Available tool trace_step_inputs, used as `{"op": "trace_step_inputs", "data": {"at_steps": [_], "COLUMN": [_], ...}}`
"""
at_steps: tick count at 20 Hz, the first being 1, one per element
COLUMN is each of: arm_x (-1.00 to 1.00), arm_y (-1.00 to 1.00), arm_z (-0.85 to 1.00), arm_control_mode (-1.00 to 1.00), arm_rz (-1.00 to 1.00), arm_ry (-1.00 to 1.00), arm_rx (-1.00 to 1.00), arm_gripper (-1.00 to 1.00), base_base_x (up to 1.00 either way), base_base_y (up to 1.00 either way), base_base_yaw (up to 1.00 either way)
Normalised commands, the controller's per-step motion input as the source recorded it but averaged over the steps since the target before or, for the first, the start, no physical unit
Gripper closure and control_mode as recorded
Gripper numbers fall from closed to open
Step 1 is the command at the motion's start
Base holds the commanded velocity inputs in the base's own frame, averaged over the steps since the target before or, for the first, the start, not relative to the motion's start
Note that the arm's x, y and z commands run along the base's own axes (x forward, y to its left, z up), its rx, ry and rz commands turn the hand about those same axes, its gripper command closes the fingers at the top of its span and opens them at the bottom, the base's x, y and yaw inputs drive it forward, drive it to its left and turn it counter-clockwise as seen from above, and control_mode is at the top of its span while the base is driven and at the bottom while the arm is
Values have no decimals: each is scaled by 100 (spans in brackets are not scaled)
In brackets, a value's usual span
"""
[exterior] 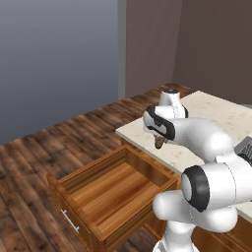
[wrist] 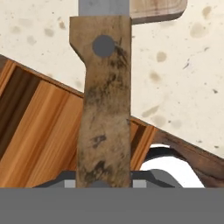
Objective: Pick up the knife from the drawer and place it on the cutting board. Then place the meat from the plate to the cutting board.
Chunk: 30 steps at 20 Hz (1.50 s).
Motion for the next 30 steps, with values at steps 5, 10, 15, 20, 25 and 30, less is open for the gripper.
{"op": "trace_step_inputs", "data": {"at_steps": [5, 10, 15, 20, 25, 30], "arm_x": [60, 57, 46, 39, 29, 13], "arm_y": [-51, -50, -41, -31, -36, -28], "arm_z": [0, 0, -1, -6, -10, -22], "arm_control_mode": [-100, -100, -100, -100, -100, -100], "arm_rz": [1, 3, 6, 1, 0, 0], "arm_ry": [4, 2, 1, 0, 1, 2], "arm_rx": [0, 0, 0, 0, 0, 0], "arm_gripper": [100, 100, 100, 100, 100, 100], "base_base_x": [0, 0, 0, 0, 0, 0], "base_base_y": [0, 0, 0, 0, 0, 0], "base_base_yaw": [0, 0, 0, 0, 0, 0]}}
